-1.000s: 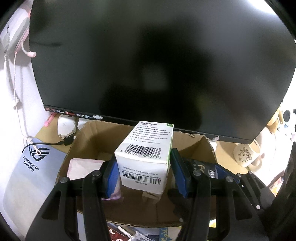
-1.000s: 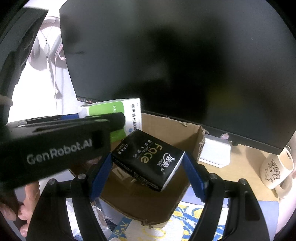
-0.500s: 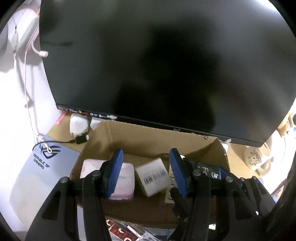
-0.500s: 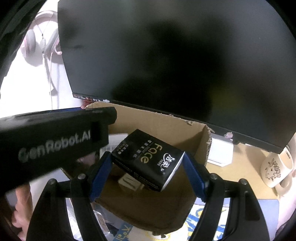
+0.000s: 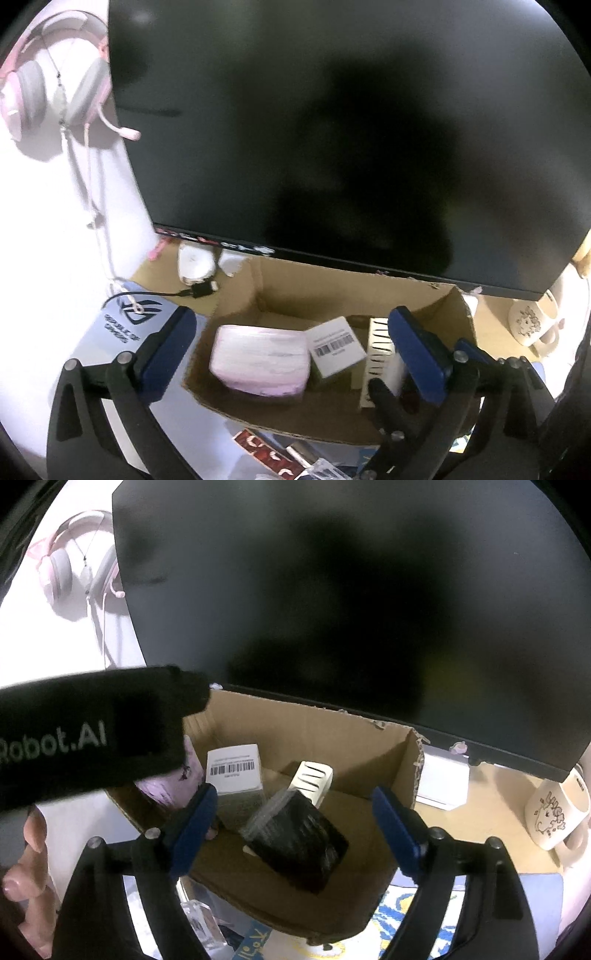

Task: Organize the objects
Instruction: 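Open both tools to drop the two boxes into the cardboard box, then withdraw both tools from the cardboard box back toward the remaining items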

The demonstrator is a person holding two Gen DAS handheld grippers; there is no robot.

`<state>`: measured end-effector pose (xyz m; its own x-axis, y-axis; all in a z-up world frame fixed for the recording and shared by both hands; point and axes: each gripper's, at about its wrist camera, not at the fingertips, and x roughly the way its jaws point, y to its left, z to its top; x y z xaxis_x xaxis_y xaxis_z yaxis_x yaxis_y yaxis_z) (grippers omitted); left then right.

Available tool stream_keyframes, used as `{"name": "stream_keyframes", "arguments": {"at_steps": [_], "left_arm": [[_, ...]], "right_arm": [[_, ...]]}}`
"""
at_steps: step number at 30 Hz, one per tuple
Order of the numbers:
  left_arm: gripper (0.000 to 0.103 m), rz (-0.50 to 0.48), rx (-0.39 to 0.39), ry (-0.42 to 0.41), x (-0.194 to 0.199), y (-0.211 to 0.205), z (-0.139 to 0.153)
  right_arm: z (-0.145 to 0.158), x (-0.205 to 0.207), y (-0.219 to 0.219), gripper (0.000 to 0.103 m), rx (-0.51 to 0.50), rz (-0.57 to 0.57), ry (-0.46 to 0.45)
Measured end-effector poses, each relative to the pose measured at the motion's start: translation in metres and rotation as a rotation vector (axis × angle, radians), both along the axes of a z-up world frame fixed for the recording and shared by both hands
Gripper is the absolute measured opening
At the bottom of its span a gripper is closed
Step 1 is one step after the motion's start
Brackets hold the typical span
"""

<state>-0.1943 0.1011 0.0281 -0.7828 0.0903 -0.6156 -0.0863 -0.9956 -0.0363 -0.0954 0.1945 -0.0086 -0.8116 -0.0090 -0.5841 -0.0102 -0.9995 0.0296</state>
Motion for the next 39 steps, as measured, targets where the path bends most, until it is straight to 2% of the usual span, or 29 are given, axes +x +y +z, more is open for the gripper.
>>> {"name": "stream_keyframes", "arguments": {"at_steps": [7, 15, 25, 29, 35, 39], "left_arm": [[0.103, 0.024, -0.026, 0.007, 0.002, -0.008, 0.007], [0.103, 0.04, -0.06, 0.029, 0.006, -0.017, 0.013], [0.103, 0.069, -0.03, 0.024, 0.004, -0.037, 0.015], [0.103, 0.039, -0.014, 0.023, 0.005, -0.039, 0.016], [0.103, 0.049, -0.023, 0.027, 0.007, -0.039, 0.017], [0.103, 0.008, 0.012, 0.012, 0.012, -0.039, 0.02]], "right_arm": [[0.006, 0.005, 0.003, 0.102, 0.006, -0.003, 0.003], [0.025, 0.017, 0.012, 0.103, -0.063, -0.049, 0.067], [0.027, 0.014, 0.009, 0.103, -0.065, -0.052, 0.063], [0.028, 0.015, 0.007, 0.103, -0.056, -0.054, 0.067], [0.035, 0.018, 0.008, 0.103, -0.053, -0.063, 0.108], [0.038, 0.019, 0.008, 0.103, -0.03, -0.055, 0.121]]}}
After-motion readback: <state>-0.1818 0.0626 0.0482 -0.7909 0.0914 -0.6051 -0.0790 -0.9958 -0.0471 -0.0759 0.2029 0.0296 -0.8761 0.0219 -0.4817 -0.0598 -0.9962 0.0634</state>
